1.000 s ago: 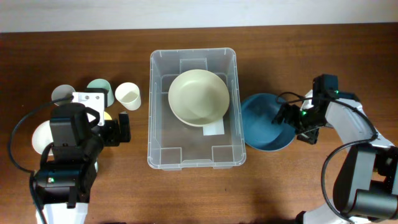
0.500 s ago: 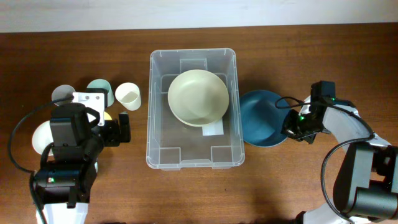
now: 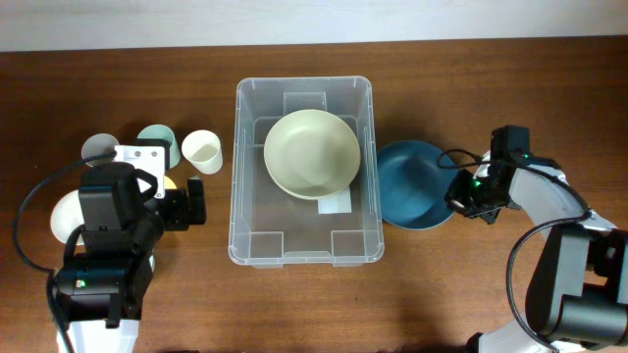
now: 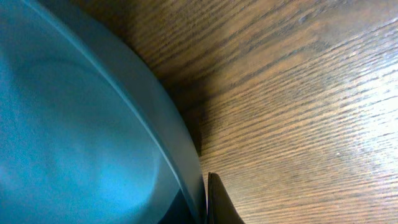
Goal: Pack container
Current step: 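Grasp the blue plate rim with the right gripper and lift, then place the blue plate on the stacked bowls in the container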
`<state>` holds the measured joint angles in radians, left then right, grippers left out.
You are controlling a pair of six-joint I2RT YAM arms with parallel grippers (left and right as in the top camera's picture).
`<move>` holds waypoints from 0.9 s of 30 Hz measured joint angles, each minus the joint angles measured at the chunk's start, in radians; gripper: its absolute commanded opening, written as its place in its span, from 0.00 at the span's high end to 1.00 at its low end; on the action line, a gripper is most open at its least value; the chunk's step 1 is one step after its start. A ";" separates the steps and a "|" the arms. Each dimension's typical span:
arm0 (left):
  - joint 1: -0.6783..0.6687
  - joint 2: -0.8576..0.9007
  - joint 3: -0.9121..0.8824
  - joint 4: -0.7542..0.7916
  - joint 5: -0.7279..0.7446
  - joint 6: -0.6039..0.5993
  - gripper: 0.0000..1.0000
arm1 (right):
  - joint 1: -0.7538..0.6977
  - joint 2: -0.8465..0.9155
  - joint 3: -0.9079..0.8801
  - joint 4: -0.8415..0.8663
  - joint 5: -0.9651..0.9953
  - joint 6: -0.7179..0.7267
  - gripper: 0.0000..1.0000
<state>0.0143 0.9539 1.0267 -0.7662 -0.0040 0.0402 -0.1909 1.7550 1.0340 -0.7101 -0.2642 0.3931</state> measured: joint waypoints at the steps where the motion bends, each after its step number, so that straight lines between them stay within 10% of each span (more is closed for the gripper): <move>1: 0.000 0.000 0.000 0.000 0.000 0.000 0.00 | 0.000 0.000 0.011 0.001 0.002 0.000 0.96; 17: 0.000 0.000 0.000 0.000 0.000 0.000 0.00 | 0.017 -0.080 0.634 -0.305 0.032 -0.039 0.97; 27: 0.000 0.000 0.000 0.000 0.000 0.000 0.00 | 0.417 -0.106 0.721 -0.308 0.032 -0.117 0.96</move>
<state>0.0143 0.9539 1.0267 -0.7662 -0.0040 0.0402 0.2260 1.6485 1.7554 -1.0180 -0.2321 0.2760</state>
